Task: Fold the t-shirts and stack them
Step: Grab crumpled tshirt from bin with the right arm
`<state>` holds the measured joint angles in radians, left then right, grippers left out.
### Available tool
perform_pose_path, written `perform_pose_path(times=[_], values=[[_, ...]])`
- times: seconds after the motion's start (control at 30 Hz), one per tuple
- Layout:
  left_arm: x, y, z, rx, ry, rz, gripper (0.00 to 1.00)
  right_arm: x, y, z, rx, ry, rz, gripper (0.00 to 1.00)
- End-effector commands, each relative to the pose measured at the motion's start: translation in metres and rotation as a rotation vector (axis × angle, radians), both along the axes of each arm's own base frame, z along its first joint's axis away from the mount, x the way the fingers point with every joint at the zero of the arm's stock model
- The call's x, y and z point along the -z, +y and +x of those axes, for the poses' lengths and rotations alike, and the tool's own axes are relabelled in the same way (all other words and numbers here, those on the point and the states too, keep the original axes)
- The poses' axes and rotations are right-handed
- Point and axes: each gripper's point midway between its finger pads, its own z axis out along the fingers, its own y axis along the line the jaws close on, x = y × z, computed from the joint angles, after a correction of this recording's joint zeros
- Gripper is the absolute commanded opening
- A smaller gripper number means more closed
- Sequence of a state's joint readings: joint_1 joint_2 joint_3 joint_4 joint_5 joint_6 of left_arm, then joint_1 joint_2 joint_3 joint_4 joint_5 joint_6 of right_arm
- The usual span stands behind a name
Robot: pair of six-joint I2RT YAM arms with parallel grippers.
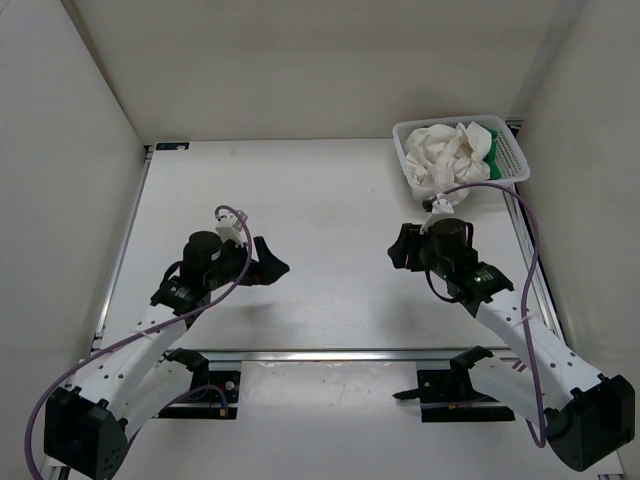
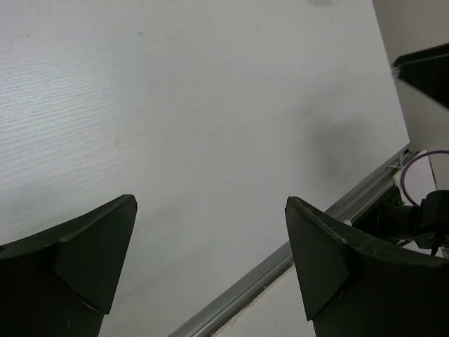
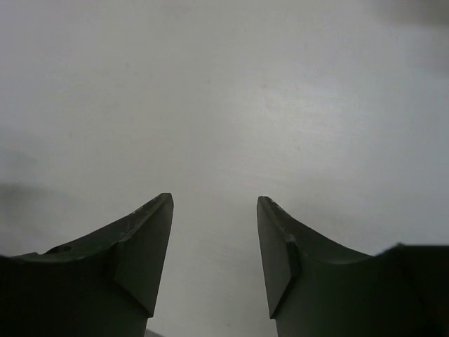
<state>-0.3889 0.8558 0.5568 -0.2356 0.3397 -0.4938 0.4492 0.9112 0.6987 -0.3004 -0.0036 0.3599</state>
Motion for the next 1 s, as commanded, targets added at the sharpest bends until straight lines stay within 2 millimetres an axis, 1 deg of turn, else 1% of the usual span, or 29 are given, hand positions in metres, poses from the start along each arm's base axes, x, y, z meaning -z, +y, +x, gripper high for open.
perform_pose_path(times=[0.0,0.03,0.07,0.1,0.17,0.2,0.23,0.27,0.3,0.33,0.37,0.4,0.43,0.47,0.5,0.53,0.57,0.6,0.63,0.67,0.7,0.73,0.77,0.8,0.83,0.87,0.9,0.93,0.97], values=[[-0.036,-0.004,0.005,0.040,-0.134,-0.064,0.99,0.007,-0.005,-0.004,0.011,0.041,0.030,0.51],[-0.042,-0.002,0.007,0.034,-0.162,-0.079,0.99,0.005,-0.006,0.000,0.009,0.043,0.013,0.50],[-0.048,-0.005,0.004,0.058,-0.184,-0.101,0.98,0.009,-0.005,-0.001,0.001,0.064,0.002,0.49],[-0.051,-0.007,0.002,0.075,-0.192,-0.117,0.99,-0.003,-0.006,0.005,0.006,0.029,-0.012,0.48],[-0.052,-0.007,0.004,0.066,-0.193,-0.126,0.98,-0.008,-0.003,0.008,-0.014,0.030,-0.056,0.49],[-0.051,-0.008,0.003,0.067,-0.186,-0.134,0.99,-0.019,0.002,0.011,-0.042,0.009,-0.053,0.49],[-0.048,-0.009,0.004,0.067,-0.178,-0.133,0.99,-0.027,0.007,0.013,-0.072,-0.014,-0.052,0.45],[-0.046,-0.012,0.004,0.080,-0.175,-0.136,0.98,-0.034,0.011,0.018,-0.077,-0.044,-0.040,0.30],[-0.045,-0.013,0.003,0.083,-0.170,-0.141,0.99,-0.036,0.010,0.022,-0.059,-0.051,-0.041,0.23],[-0.047,-0.015,0.004,0.083,-0.178,-0.142,0.92,-0.044,0.002,0.032,-0.007,-0.061,-0.028,0.08],[-0.049,-0.020,0.002,0.091,-0.185,-0.153,0.68,-0.049,-0.005,0.044,0.030,-0.053,-0.031,0.00],[-0.050,-0.021,0.002,0.089,-0.203,-0.158,0.57,-0.044,-0.012,0.053,0.063,-0.034,-0.041,0.00],[-0.048,-0.022,0.002,0.074,-0.198,-0.161,0.40,-0.056,-0.024,0.065,0.114,-0.062,-0.050,0.00],[-0.044,-0.024,0.001,0.070,-0.193,-0.167,0.32,-0.060,-0.040,0.081,0.176,-0.075,-0.078,0.00],[-0.037,-0.024,-0.001,0.064,-0.182,-0.161,0.31,-0.059,-0.056,0.094,0.233,-0.081,-0.094,0.02],[-0.032,-0.022,0.001,0.040,-0.168,-0.161,0.27,-0.060,-0.068,0.108,0.282,-0.083,-0.126,0.07],[-0.029,-0.020,0.002,0.029,-0.162,-0.160,0.25,-0.071,-0.094,0.121,0.359,-0.102,-0.151,0.14],[-0.025,-0.021,-0.001,0.030,-0.148,-0.170,0.24,-0.072,-0.117,0.134,0.416,-0.099,-0.167,0.23],[-0.023,-0.021,-0.002,0.025,-0.145,-0.179,0.27,-0.078,-0.138,0.149,0.465,-0.109,-0.173,0.29],[-0.016,-0.019,-0.006,0.025,-0.142,-0.176,0.30,-0.066,-0.147,0.155,0.480,-0.074,-0.190,0.32],[-0.020,-0.020,-0.007,0.024,-0.148,-0.190,0.36,-0.081,-0.162,0.165,0.510,-0.105,-0.185,0.37],[-0.014,-0.018,-0.010,0.024,-0.142,-0.190,0.39,-0.074,-0.164,0.173,0.496,-0.092,-0.205,0.41],[-0.013,-0.016,-0.011,0.017,-0.144,-0.188,0.41,-0.074,-0.164,0.185,0.492,-0.091,-0.206,0.44],[-0.012,-0.015,-0.012,0.018,-0.143,-0.189,0.45,-0.090,-0.170,0.190,0.501,-0.125,-0.242,0.46],[-0.005,-0.013,-0.014,0.015,-0.130,-0.186,0.46,-0.093,-0.174,0.198,0.504,-0.130,-0.279,0.48],[-0.004,-0.011,-0.014,0.010,-0.132,-0.185,0.46,-0.081,-0.174,0.203,0.492,-0.099,-0.294,0.51],[-0.002,-0.011,-0.016,0.013,-0.118,-0.193,0.49,-0.089,-0.175,0.209,0.494,-0.111,-0.298,0.51],[0.001,-0.010,-0.017,0.011,-0.116,-0.193,0.50,-0.084,-0.173,0.215,0.479,-0.094,-0.295,0.51],[0.004,-0.009,-0.018,0.011,-0.113,-0.190,0.51,-0.072,-0.165,0.219,0.435,-0.068,-0.279,0.51]])
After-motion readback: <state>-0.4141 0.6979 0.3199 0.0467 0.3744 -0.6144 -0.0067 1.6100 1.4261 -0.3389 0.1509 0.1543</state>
